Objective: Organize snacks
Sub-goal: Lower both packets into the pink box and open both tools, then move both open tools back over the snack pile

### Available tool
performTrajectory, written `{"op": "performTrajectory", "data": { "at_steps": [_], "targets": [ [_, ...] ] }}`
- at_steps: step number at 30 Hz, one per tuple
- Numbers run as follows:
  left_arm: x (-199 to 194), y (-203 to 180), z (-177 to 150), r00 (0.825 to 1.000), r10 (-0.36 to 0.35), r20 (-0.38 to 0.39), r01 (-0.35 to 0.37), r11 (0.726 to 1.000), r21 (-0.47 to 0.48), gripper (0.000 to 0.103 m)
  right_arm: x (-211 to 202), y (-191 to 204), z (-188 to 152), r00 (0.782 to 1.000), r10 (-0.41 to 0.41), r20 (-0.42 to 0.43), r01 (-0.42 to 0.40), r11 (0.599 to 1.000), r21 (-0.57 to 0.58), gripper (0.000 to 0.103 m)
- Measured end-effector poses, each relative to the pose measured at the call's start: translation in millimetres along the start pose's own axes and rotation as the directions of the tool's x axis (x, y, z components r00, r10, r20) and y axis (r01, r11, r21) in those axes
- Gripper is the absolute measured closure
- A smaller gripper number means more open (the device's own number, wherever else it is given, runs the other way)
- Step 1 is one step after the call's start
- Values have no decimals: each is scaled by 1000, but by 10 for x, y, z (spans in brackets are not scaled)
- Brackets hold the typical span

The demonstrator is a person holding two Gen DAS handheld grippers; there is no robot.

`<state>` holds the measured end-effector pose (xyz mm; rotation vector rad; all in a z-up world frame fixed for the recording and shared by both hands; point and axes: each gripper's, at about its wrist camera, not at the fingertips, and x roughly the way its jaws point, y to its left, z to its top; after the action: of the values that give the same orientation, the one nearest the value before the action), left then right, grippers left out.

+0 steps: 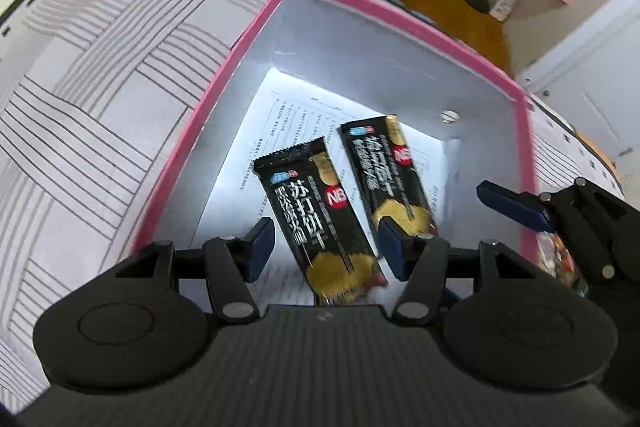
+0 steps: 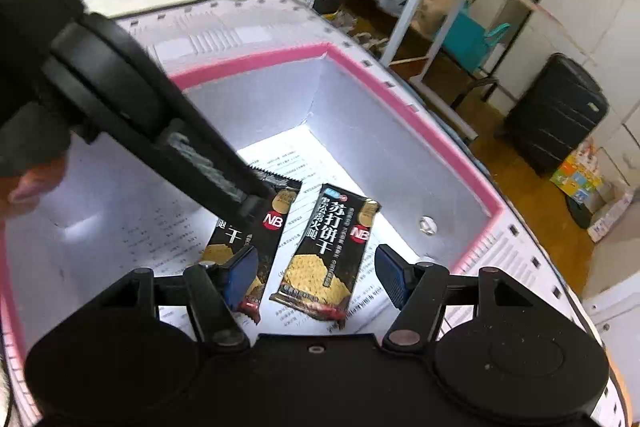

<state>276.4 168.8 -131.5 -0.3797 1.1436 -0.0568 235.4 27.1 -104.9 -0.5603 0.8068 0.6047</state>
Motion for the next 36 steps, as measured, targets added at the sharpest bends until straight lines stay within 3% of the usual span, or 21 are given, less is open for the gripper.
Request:
{"op": "performTrajectory", "data": {
  "at_steps": [6, 13, 18, 22, 26, 31, 34, 36],
  "targets": [
    [-536, -108, -232, 994, 28, 101, -37, 996, 84, 45, -452, -45, -169, 995, -55, 78, 46, 993, 111, 33],
    [-1001, -314, -469, 988, -19, 155, -9, 985, 174, 43, -1080, -156, -346, 991, -67, 120, 35, 966, 256, 32],
    [-1321, -682, -582, 983, -100, 152, 48, 950, 310, 42, -1469, -382, -455, 995, -17, 96, -18, 937, 348, 30],
    [-1528, -965, -721, 977, -135, 166, 58, 913, 403, 38, -1730, -555, -731, 998, 10, 67, -37, 904, 426, 29],
    [-1485, -1231, -925, 977, -153, 149, 63, 873, 483, 37, -1900, -663, -1152, 999, -9, 38, -12, 859, 511, 26],
    [-1195, -1541, -1163, 986, -123, 111, 48, 855, 516, 37, -1951, -689, -1689, 999, -46, -11, 44, 816, 576, 25],
    [-1012, -1671, -1157, 984, -173, 52, 129, 875, 466, 39, -1865, -673, -1928, 999, -25, -39, 43, 812, 582, 26],
    [-860, -1742, -1084, 986, -165, 34, 135, 896, 423, 41, -1739, -671, -2002, 998, 49, -45, -14, 816, 578, 33]
  ]
}}
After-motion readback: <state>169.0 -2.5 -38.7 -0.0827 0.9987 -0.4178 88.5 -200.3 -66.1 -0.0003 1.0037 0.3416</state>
